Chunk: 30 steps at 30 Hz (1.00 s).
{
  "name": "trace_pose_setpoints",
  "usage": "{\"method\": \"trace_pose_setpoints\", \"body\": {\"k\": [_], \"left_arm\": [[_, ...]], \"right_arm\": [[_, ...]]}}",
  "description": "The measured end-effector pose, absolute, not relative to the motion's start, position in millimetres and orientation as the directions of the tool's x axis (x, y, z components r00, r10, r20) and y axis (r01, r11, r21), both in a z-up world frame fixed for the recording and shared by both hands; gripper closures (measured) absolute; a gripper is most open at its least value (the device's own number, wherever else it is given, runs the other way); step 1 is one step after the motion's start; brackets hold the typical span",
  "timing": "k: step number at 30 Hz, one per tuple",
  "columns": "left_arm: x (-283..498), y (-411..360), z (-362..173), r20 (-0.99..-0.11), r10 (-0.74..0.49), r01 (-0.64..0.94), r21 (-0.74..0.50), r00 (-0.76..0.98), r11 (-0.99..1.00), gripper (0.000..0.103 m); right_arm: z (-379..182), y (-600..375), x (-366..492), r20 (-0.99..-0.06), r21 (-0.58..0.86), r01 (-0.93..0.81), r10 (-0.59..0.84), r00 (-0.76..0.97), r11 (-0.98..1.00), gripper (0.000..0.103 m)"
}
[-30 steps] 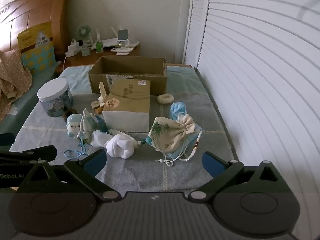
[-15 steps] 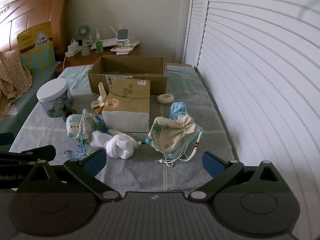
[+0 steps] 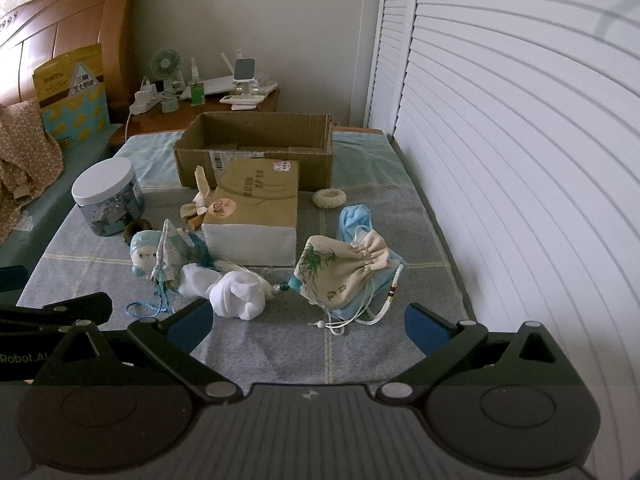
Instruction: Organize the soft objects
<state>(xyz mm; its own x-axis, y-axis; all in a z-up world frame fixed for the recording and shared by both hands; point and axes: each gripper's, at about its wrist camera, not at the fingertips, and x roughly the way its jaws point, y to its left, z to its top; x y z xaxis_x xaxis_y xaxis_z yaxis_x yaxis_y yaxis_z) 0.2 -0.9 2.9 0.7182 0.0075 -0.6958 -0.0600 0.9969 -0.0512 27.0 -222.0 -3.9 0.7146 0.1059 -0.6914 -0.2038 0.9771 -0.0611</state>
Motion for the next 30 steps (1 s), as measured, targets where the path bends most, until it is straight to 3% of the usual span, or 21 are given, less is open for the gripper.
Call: {"method": "trace_pose_setpoints", "body": {"k": [30], "left_arm": [[0.9,-2.8,2.6,-0.694,0.01,-0.057,-0.045,0.72,0.997,0.001]], "right_arm": [[-3.0,-223.5,29.6,-0.691,-0.064,-0.201,0.102,0.716,0.978,0.0]]}}
